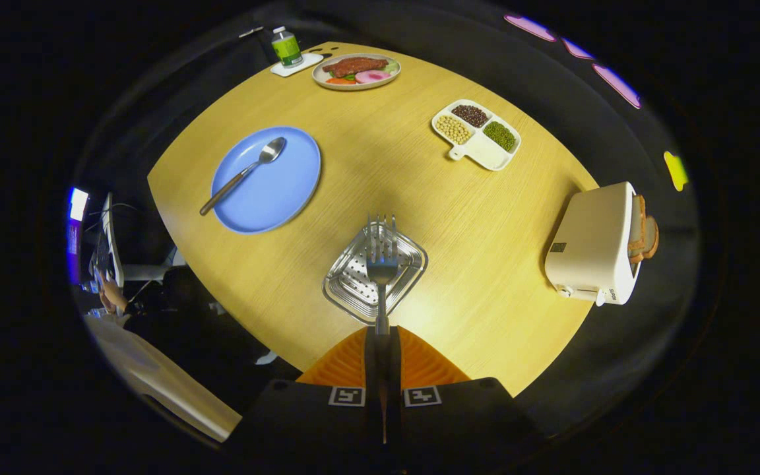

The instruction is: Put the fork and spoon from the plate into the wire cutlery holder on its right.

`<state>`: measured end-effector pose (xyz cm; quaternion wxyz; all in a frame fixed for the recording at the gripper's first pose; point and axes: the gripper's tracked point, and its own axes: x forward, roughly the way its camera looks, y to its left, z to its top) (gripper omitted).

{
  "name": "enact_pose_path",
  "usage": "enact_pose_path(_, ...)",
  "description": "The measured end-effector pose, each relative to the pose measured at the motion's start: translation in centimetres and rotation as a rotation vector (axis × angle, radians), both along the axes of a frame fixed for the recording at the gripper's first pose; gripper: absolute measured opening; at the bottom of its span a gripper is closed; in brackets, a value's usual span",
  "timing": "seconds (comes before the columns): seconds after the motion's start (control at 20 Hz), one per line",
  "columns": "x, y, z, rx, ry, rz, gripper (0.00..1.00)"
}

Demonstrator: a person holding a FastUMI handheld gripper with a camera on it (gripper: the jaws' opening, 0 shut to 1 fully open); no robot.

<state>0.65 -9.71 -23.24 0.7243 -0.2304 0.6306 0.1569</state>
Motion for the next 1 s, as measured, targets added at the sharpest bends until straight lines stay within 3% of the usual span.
enact_pose_path(0.45, 0.1, -0.9, -3.2, -0.081, 0.169, 0.063, 0.07)
enact_pose_path(1.0, 1.1, -0.8, -4.5, -0.156, 0.292, 0.075, 0.09)
